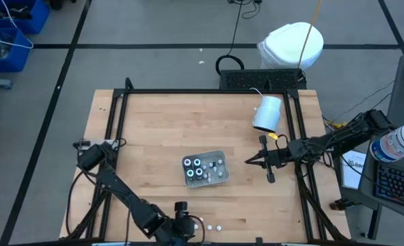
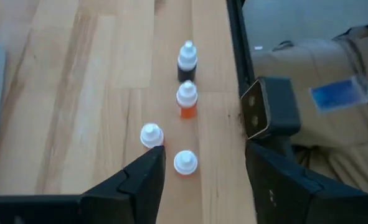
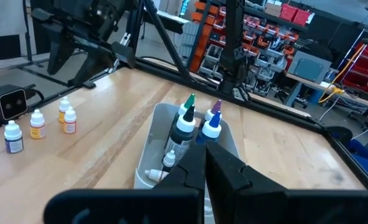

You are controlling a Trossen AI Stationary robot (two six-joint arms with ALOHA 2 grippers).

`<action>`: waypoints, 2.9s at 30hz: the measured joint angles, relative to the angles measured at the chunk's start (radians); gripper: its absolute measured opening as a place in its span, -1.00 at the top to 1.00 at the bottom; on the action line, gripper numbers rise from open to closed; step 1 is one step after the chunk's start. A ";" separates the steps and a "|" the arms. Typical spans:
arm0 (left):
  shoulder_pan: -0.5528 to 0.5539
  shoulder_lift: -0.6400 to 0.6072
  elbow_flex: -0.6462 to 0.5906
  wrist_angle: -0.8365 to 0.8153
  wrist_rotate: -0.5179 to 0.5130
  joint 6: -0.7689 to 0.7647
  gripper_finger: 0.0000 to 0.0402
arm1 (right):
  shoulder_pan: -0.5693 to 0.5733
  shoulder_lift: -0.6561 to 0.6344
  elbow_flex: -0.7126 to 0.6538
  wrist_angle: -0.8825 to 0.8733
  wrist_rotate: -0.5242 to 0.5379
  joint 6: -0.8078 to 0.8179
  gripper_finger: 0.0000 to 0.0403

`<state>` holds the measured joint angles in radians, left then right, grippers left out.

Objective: Pick & Place food coloring
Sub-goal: Put the small orange food coloring bottle into the gray bin

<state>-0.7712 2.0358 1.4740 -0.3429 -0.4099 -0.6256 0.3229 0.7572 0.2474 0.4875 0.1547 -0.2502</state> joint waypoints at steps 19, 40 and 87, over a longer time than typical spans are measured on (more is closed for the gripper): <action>0.051 0.041 -0.002 0.001 0.087 0.001 -0.12 | 0.000 0.001 0.000 -0.035 0.001 0.029 1.00; 0.066 0.072 -0.002 0.034 0.123 0.023 -0.12 | 0.000 0.000 0.000 -0.043 0.001 0.029 1.00; 0.064 0.072 -0.002 0.031 0.148 0.033 0.57 | 0.000 0.000 0.000 -0.051 0.001 0.029 1.00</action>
<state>-0.7074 2.1082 1.4715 -0.3122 -0.2623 -0.5929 0.3228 0.7574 0.2474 0.4367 0.1561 -0.2216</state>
